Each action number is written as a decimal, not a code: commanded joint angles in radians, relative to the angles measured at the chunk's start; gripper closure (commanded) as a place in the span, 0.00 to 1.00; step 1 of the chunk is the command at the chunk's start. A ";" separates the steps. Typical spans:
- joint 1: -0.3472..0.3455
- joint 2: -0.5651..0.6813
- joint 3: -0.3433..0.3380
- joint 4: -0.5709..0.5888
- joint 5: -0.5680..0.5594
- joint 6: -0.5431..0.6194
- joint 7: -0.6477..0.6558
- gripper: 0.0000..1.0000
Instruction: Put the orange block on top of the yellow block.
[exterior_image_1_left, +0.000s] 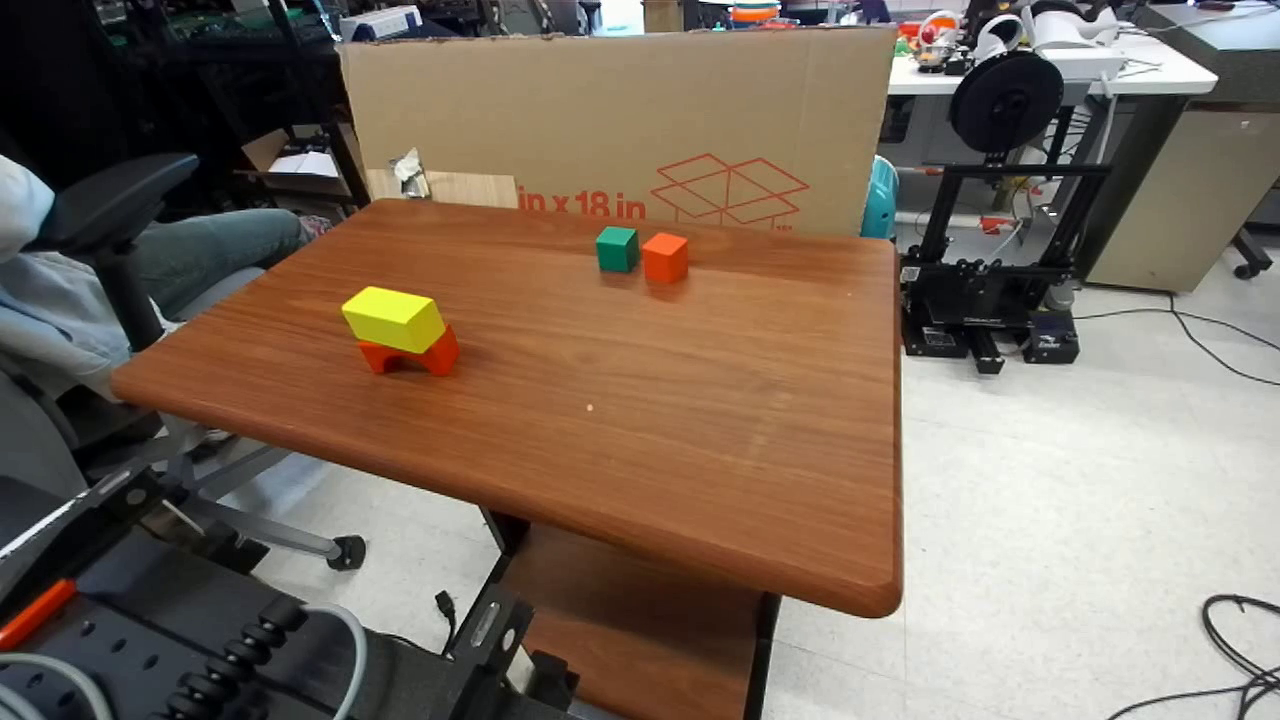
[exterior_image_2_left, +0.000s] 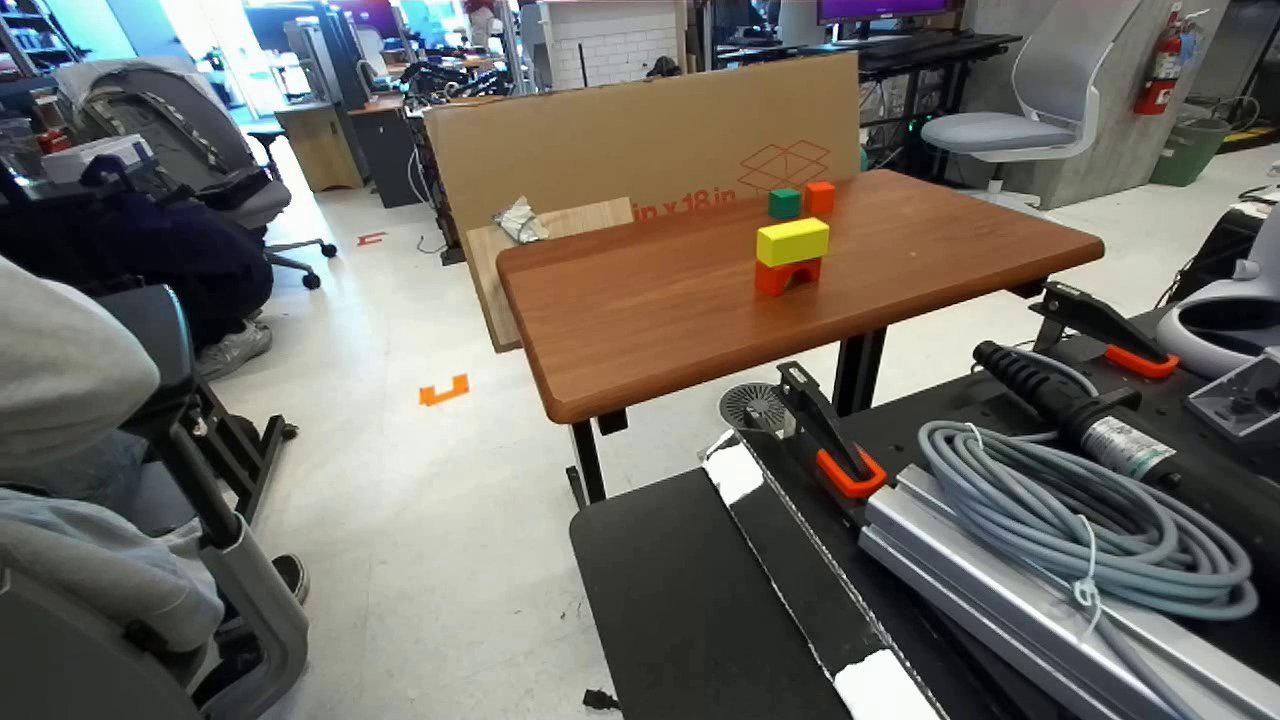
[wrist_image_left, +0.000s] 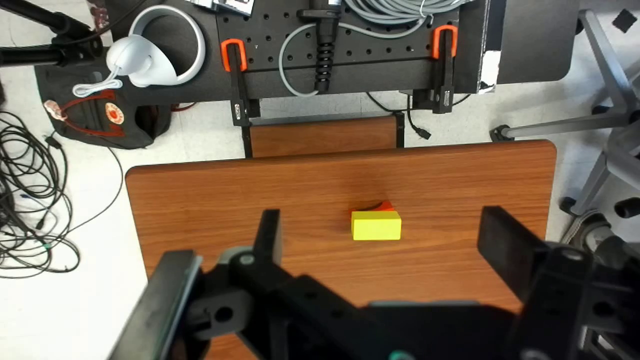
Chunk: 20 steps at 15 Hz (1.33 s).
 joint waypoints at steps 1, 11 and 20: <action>-0.010 0.000 0.009 0.002 0.006 -0.002 -0.005 0.00; -0.010 0.000 0.009 0.002 0.006 -0.002 -0.005 0.00; -0.042 0.176 -0.013 0.104 -0.002 0.118 0.016 0.00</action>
